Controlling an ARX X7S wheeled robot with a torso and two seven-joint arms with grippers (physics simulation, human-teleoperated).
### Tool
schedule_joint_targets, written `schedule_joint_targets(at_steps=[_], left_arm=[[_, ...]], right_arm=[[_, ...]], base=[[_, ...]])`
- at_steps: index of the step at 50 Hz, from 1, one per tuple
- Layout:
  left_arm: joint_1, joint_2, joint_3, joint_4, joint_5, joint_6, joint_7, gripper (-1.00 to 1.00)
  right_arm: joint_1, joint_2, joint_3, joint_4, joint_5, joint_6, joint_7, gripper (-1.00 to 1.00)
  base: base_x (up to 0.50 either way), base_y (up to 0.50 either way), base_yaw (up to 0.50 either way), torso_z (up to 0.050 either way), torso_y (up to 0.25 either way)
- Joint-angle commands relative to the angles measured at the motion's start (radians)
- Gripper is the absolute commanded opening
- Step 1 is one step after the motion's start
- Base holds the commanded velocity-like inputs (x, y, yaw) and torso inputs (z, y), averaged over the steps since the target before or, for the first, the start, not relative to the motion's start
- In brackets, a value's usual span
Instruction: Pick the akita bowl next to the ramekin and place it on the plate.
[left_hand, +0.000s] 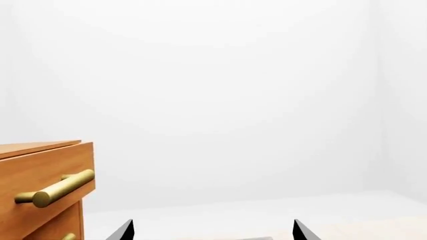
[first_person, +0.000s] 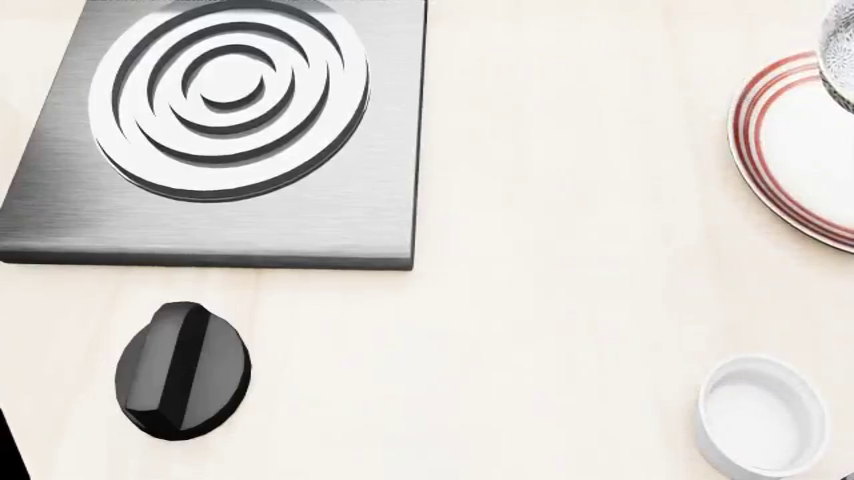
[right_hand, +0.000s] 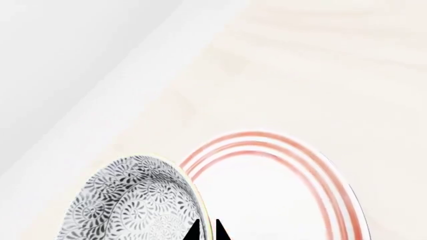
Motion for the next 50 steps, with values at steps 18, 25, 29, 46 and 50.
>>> schedule_joint_targets(at_steps=[18, 25, 29, 46, 50], left_arm=[[0.01, -0.004, -0.009, -0.009, 0.001, 0.005, 0.005, 1.0], [0.016, -0.005, -0.014, -0.013, 0.0, 0.011, 0.007, 1.0], [0.018, -0.005, -0.017, -0.014, -0.001, 0.011, 0.008, 1.0], [0.029, -0.008, -0.027, -0.014, 0.0, 0.013, 0.013, 1.0], [0.031, -0.009, -0.028, -0.013, 0.002, 0.012, 0.015, 1.0]], right_arm=[[0.014, -0.07, -0.018, 0.118, -0.073, -0.042, -0.057, -1.0], [0.024, -0.092, -0.028, 0.159, -0.089, -0.05, -0.074, -1.0], [0.023, -0.1, -0.03, 0.181, -0.092, -0.051, -0.079, -1.0], [0.027, -0.138, -0.041, 0.252, -0.111, -0.065, -0.118, -1.0], [0.032, -0.154, -0.041, 0.285, -0.114, -0.07, -0.132, -1.0]], base=[[0.0, 0.0, 0.0, 0.0, 0.001], [0.0, 0.0, 0.0, 0.0, 0.0], [0.0, 0.0, 0.0, 0.0, 0.0], [0.0, 0.0, 0.0, 0.0, 0.001], [0.0, 0.0, 0.0, 0.0, 0.0]])
